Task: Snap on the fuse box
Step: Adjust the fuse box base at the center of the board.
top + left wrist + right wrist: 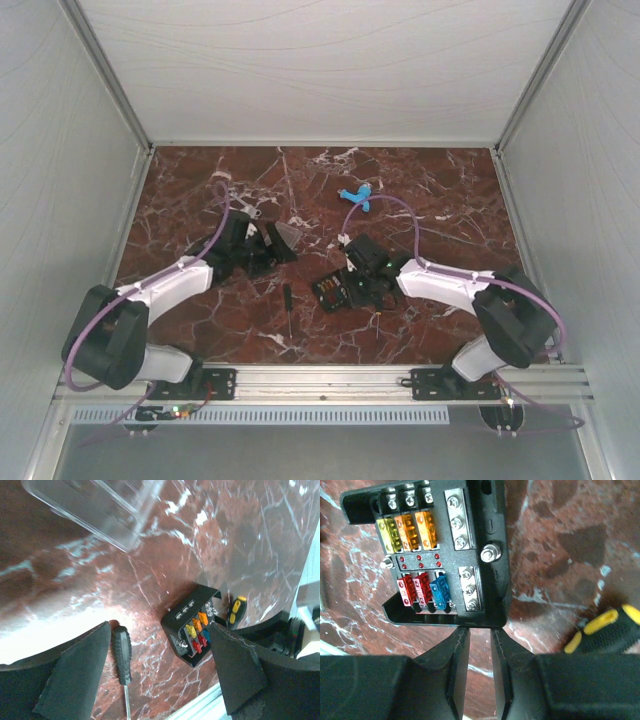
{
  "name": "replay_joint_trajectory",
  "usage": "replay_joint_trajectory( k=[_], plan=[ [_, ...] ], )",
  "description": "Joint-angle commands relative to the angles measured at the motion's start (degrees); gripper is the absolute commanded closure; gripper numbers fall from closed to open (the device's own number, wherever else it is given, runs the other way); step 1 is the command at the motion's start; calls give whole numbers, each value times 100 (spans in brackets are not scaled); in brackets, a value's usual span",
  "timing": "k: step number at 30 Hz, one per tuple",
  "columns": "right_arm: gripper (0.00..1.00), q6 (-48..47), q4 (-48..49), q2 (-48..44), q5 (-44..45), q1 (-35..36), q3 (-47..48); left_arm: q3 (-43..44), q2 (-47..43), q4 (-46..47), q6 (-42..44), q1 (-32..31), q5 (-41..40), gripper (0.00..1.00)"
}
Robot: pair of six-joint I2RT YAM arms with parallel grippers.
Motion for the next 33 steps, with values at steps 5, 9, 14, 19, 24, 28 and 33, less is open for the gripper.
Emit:
replay_joint_trajectory(
  k=[5, 9, 14, 19, 24, 28, 33],
  plan=[
    [77, -111, 1485, 378, -508, -200, 175, -112, 182, 660, -411, 1139, 426, 23],
    [71, -231, 1628, -24, -587, -444, 49, -105, 491, 1314, -654, 1419, 614, 29],
    [47, -247, 2208, -887, -1187, -1105, -604, -316, 971, 2321, -1316, 1436, 495, 40],
    [35, -169, 2692, -1327, -1475, -1616, -1075, -625, 1504, 3500, -2190, 1416, 417, 53],
    [27, -155, 2904, -1378, -1546, -1775, -1190, -728, 1620, 3822, -2397, 1206, -200, 55],
    [25, -157, 2981, -1308, -1655, -1859, -1194, -683, 1817, 3779, -2536, 1184, -376, 56],
    [24, -153, 3060, -1179, -1759, -1948, -1190, -683, 2222, 4117, -2723, 1124, -319, 58]
  ],
)
